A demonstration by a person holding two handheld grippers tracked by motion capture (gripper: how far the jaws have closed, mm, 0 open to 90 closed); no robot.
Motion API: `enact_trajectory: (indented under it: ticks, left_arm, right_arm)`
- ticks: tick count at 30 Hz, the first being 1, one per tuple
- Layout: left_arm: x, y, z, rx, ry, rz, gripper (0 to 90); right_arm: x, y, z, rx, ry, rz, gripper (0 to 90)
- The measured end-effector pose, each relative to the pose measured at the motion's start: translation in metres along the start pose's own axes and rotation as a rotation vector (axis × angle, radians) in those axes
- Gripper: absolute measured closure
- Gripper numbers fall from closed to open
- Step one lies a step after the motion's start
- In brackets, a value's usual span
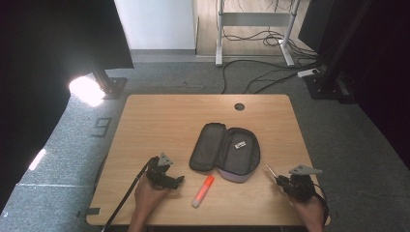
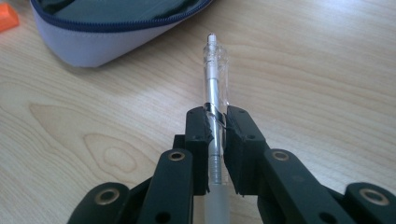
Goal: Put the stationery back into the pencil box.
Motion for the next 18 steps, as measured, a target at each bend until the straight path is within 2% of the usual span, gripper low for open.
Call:
enact_trajectory:
  ticks: [10,18]
  left_arm:
    - [0.000,0.000,0.000,0.000,0.000,0.000,0.0]
    - [0.000,0.000,0.000,0.000,0.000,0.000,0.0]
  right_arm:
    - [-0.016,0.007,0.005,0.009,0.025,-0.005,78.2]
    - [-0.028,0.005,0.002,0.003,0.032,0.003,78.1]
Point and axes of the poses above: each handheld gripper's, and its own axes: z roughly backward along the jaws, x roughly out of its underside, y roughly to its right, the point moved 7 cm from there along -z, roughly forward along the jaws, and after that the axes turned 7 degrees about y, right-handed, at the moved point
